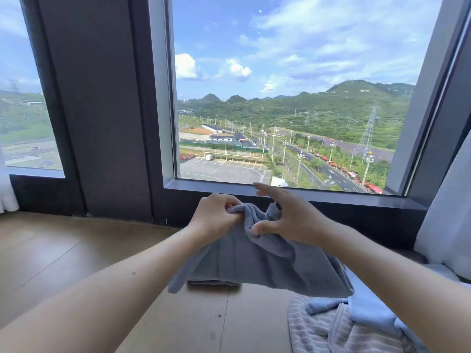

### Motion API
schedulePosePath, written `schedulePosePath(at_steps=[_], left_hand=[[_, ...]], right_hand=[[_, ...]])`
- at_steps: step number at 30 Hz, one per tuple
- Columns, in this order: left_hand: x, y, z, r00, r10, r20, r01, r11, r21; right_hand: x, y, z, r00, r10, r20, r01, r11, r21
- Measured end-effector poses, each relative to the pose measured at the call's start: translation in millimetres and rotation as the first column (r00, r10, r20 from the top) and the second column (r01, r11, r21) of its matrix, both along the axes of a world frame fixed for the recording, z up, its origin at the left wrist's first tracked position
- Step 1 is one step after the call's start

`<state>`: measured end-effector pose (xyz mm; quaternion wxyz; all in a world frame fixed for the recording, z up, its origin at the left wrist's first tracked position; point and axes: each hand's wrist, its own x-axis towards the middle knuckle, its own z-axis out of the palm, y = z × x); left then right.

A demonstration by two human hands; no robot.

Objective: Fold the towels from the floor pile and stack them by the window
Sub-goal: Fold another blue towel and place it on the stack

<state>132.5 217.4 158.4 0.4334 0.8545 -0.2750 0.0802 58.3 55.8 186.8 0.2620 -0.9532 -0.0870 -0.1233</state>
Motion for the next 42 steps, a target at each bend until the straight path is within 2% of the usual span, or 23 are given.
schedulePosePath(at_steps=[3, 7, 9, 13, 19, 23, 26, 29, 35, 36, 39, 42], left_hand=[[-3, -3, 4, 0.999, -0.040, 0.025, 0.039, 0.999, 0.031], [-5, -3, 4, 0.994, -0.105, 0.040, 0.102, 0.992, 0.081], [-5, -1, 5, 0.992, -0.126, 0.028, 0.123, 0.987, 0.106], [1, 15, 5, 0.994, -0.102, -0.041, 0.110, 0.935, 0.338], [15, 39, -2, 0.990, 0.048, -0.131, 0.016, 0.896, 0.444], [21, 49, -4, 0.986, 0.079, -0.146, -0.010, 0.906, 0.422], [23, 45, -5, 0.983, 0.087, -0.160, -0.028, 0.940, 0.339], [24, 37, -3, 0.973, 0.116, -0.200, -0.075, 0.977, 0.202], [27, 27, -7, 0.890, 0.105, -0.445, -0.182, 0.974, -0.133], [27, 26, -6, 0.882, 0.108, -0.459, -0.190, 0.972, -0.136], [24, 25, -7, 0.893, 0.173, -0.416, -0.194, 0.981, -0.008], [26, 21, -10, 0.896, 0.175, -0.408, -0.213, 0.976, -0.048]], right_hand=[[2, 9, -4, 0.999, -0.020, -0.042, 0.017, 0.998, -0.062], [3, 8, -7, 0.991, -0.130, -0.013, 0.126, 0.979, -0.162], [3, 6, -5, 0.991, -0.134, 0.026, 0.137, 0.980, -0.141], [2, -8, 1, 0.975, -0.193, 0.114, 0.201, 0.977, -0.069], [0, -20, -3, 0.946, -0.295, 0.133, 0.298, 0.955, -0.006], [-1, -23, -4, 0.935, -0.323, 0.145, 0.318, 0.946, 0.053], [2, -24, -6, 0.925, -0.362, 0.114, 0.351, 0.931, 0.105], [4, -25, -7, 0.915, -0.401, 0.034, 0.387, 0.900, 0.198], [4, -27, -10, 0.904, -0.422, -0.061, 0.422, 0.864, 0.273], [4, -26, -10, 0.903, -0.423, -0.073, 0.426, 0.862, 0.274], [5, -22, -13, 0.908, -0.403, -0.114, 0.418, 0.865, 0.278], [6, -18, -15, 0.898, -0.414, -0.146, 0.439, 0.843, 0.311]])
